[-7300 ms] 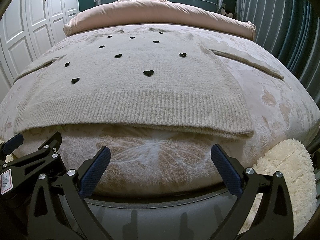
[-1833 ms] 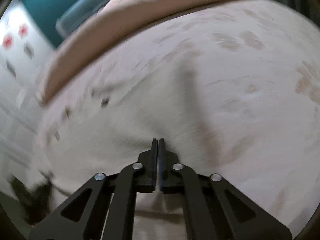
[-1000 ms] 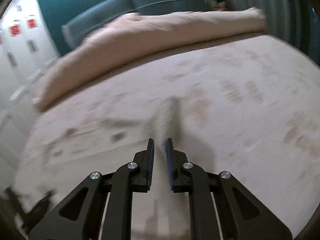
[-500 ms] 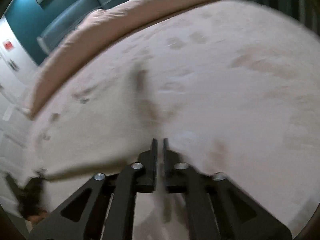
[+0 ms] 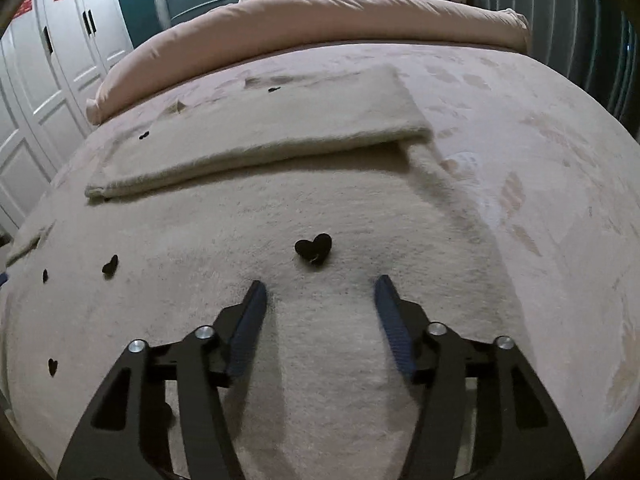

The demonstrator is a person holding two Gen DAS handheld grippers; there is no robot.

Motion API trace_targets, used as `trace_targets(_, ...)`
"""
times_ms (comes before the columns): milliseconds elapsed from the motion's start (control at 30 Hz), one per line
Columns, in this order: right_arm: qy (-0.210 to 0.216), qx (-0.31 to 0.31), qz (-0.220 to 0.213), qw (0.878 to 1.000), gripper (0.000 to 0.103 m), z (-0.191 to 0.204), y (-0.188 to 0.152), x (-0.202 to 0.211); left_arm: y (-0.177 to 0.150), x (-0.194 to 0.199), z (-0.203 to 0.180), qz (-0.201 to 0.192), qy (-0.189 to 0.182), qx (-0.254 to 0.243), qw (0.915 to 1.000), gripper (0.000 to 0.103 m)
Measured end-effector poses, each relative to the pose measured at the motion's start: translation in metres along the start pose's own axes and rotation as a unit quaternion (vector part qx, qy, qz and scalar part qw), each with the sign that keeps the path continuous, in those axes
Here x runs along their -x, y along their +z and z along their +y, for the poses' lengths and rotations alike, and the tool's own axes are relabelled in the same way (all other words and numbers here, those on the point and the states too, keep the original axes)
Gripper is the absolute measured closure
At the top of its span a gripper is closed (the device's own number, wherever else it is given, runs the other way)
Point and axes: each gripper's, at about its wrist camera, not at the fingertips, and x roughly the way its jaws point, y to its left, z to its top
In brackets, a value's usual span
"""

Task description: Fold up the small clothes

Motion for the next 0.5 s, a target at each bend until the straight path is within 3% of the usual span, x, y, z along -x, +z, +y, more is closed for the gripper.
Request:
trace_targets(100, 0.01, 0.0, 0.0, 1.0, 0.04, 0.0, -0.004, 0.005, 0.054, -0.011, 0.077, -0.008, 0.039, 0.077, 0.9962, 0.016)
trace_targets(167, 0.012, 0.004, 0.001, 1.0, 0.037, 0.003, -0.004, 0.003, 0.079, -0.021, 0.115, 0.0, 0.041, 0.135, 0.9901, 0.016)
trace_targets(233, 0.003, 0.014, 0.002, 1.0, 0.033, 0.011, -0.004, 0.001, 0.099, -0.031, 0.144, 0.004, 0.019, 0.193, 0.981, 0.016)
trace_targets(333, -0.01, 0.023, 0.002, 1.0, 0.032, 0.017, -0.006, -0.001, 0.116, -0.039, 0.15, 0.0, 0.014, 0.204, 0.979, 0.016)
trace_targets(500, -0.004, 0.017, 0.002, 1.0, 0.03, 0.015, -0.006, -0.003, 0.134, -0.06, 0.138, 0.006, 0.041, 0.156, 0.9868, 0.021)
